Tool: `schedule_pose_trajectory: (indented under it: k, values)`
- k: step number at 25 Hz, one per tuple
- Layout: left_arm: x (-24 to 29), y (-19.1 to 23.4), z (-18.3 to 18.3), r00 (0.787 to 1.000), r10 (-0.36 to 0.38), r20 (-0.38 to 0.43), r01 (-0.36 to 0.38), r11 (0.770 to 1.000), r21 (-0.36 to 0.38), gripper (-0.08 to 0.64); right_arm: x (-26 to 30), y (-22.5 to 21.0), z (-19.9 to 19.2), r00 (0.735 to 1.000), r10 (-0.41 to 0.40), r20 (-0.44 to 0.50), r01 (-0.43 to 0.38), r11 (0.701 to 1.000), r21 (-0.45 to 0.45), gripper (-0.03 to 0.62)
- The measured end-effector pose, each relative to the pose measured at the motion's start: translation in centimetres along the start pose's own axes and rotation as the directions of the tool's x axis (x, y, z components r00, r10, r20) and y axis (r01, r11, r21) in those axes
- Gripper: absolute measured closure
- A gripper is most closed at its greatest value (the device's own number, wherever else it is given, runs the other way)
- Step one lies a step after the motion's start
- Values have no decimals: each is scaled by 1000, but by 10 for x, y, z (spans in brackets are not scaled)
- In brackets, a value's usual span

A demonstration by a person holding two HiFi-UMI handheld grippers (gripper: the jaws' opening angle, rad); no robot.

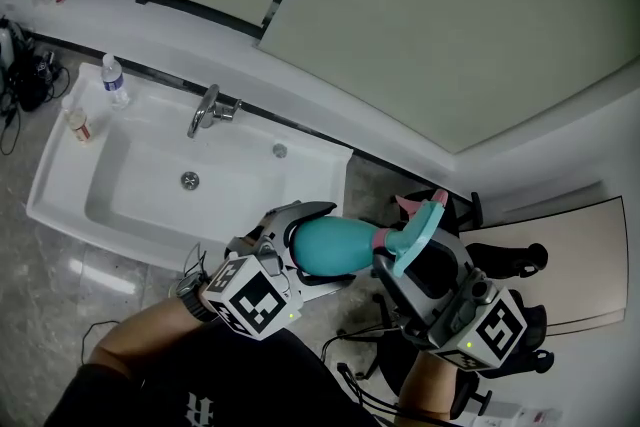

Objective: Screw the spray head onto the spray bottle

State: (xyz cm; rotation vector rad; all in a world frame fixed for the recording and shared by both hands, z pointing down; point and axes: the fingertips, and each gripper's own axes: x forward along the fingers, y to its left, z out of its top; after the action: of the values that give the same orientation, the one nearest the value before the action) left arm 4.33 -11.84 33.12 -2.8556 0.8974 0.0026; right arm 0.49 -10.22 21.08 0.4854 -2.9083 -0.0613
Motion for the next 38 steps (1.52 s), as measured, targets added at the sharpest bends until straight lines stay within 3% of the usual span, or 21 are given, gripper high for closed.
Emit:
schedule_pose_trajectory:
  k: [4,7,10,13,16,20,26,33,36,38]
  values:
    - [2,11,-6,996,86,-32,-86,996,7,121,4,-12,-3,990,-138,4,137,989,57,460]
    - [5,21,-15,982,174,-73,-174,985,5,121,9,-24,-11,971,-239,-6,238,964,119,460]
    - [10,33,-29,956,264,-126,-264,964,14,121,14,-40,-21,927,-375,-25,373,911,178,460]
    - [14,44,-42,928,331,-170,-331,943,27,121,17,-56,-33,858,-512,-43,508,833,220,460]
    - [20,46,-48,934,312,-175,-319,948,-9,121,20,-63,-39,819,-572,-40,563,787,252,460]
    - [23,43,-38,959,259,-115,-266,963,-51,121,21,-59,-39,824,-565,-34,556,798,233,460]
    - [24,36,-20,980,197,-21,-198,978,-61,121,16,-45,-25,828,-560,-19,555,815,168,459]
    - [18,34,7,988,132,83,-127,989,-71,121,-5,-19,-7,878,-479,-2,473,867,156,459]
    - [15,34,17,988,115,103,-109,992,-64,121,-21,-4,13,900,-431,58,421,897,139,460]
    - [12,33,21,989,96,109,-91,995,-51,121,-44,-4,36,884,-442,152,427,896,118,459]
